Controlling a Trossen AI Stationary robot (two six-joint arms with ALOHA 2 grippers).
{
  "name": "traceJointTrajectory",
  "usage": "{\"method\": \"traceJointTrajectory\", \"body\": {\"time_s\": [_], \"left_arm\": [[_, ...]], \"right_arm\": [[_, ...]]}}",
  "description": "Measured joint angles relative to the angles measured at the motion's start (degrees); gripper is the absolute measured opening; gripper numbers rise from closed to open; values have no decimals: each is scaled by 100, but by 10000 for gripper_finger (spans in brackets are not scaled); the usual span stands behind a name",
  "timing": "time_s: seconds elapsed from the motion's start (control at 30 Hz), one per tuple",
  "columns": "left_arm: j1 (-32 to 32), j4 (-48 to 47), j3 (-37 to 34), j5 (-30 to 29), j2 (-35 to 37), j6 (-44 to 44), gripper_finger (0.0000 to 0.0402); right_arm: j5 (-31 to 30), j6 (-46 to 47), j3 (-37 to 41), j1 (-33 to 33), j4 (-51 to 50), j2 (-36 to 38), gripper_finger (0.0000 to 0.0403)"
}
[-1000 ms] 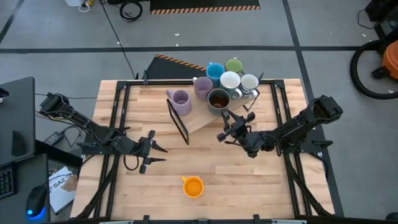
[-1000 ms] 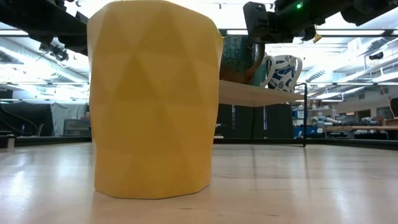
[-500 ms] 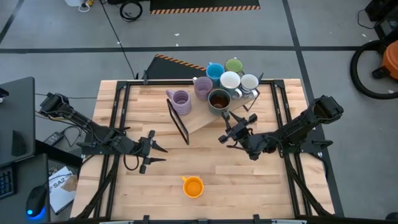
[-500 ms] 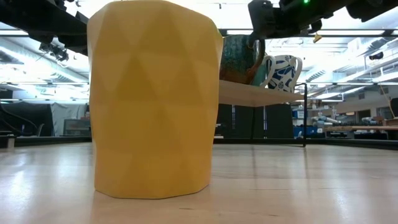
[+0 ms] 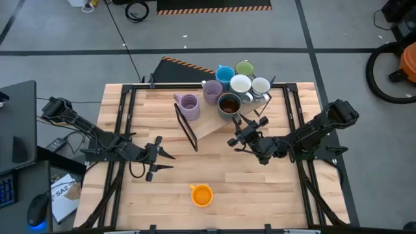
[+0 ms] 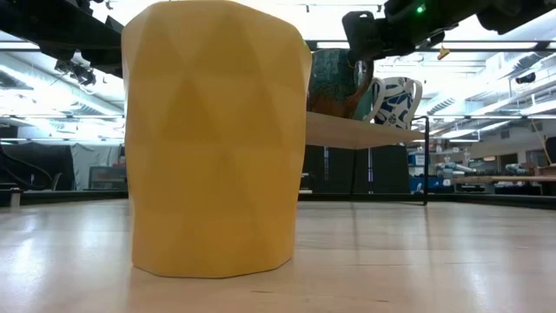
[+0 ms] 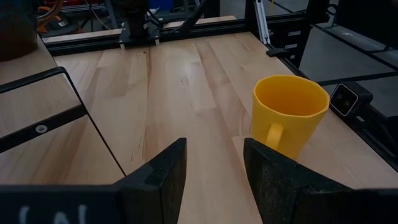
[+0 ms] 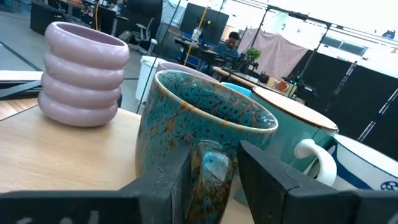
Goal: Place coffee mugs
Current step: Put the dark green mug on the shelf
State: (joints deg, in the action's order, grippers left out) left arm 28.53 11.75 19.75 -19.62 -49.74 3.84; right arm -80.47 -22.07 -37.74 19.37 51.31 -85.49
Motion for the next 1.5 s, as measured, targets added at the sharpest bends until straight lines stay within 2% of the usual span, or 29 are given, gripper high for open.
{"method": "traceJointTrajectory", "body": {"time_s": [1.5], "left_arm": [[0,-4,0,0,0,-9,166]], "right_arm": [[575,297,0,-489,-2,2,136]]}}
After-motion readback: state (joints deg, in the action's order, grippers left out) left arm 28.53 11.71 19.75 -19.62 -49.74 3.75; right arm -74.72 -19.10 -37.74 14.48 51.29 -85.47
